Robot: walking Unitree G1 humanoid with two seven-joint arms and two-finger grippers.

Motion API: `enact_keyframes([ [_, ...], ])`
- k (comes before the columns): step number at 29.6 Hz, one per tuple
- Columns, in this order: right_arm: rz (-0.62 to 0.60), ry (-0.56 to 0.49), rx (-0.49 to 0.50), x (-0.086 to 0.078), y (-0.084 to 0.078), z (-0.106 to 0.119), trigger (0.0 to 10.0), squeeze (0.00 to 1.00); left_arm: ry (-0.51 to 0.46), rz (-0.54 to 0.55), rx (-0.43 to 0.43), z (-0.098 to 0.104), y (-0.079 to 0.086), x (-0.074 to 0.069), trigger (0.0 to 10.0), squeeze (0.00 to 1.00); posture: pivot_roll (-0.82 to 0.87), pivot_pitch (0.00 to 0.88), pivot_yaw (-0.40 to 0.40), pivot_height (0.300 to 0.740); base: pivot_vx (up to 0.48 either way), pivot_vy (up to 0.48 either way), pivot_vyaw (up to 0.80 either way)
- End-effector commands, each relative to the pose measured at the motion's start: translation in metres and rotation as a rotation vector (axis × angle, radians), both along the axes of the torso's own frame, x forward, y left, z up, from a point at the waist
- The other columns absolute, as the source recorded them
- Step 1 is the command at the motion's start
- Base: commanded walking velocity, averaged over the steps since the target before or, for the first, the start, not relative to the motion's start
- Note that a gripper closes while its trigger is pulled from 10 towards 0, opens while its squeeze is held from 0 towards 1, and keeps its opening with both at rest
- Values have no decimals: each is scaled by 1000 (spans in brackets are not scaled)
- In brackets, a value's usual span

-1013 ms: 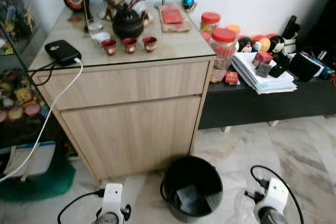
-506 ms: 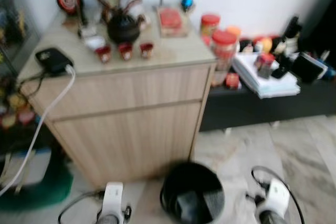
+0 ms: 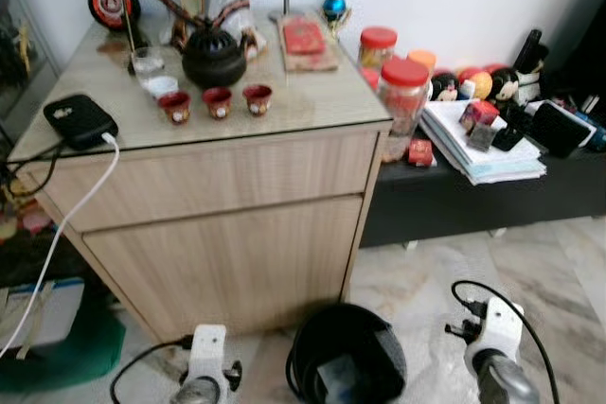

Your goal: Picking trash to rubbish bin

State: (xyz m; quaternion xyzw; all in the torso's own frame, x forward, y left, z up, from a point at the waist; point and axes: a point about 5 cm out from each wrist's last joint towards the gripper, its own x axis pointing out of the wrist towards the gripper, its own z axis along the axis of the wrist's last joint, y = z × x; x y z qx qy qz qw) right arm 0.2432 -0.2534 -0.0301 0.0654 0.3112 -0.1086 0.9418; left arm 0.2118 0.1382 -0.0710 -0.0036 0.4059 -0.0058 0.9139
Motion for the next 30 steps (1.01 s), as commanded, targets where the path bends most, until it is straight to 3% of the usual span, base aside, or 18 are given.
enact_keyframes([
  [1,93,-46,-16,21,12,12,10000,0,13,15,2,-2,5,-4,10000,0,-116,29,-76,740,0,0,0],
  [8,319,-37,-79,40,51,18,10000,0,-5,24,-14,0,4,0,10000,0,-92,29,-92,740,0,0,0],
  [15,432,-65,-77,60,75,33,10000,0,-27,21,-21,3,6,4,10000,0,-91,37,-99,740,0,0,0],
  [21,423,-33,-66,56,87,26,10000,0,-33,33,-27,4,5,5,10000,0,-80,42,-109,740,0,0,0],
  [30,363,-28,-28,51,91,21,10000,0,-19,29,-33,1,3,0,10000,0,-85,48,-108,740,0,0,0],
])
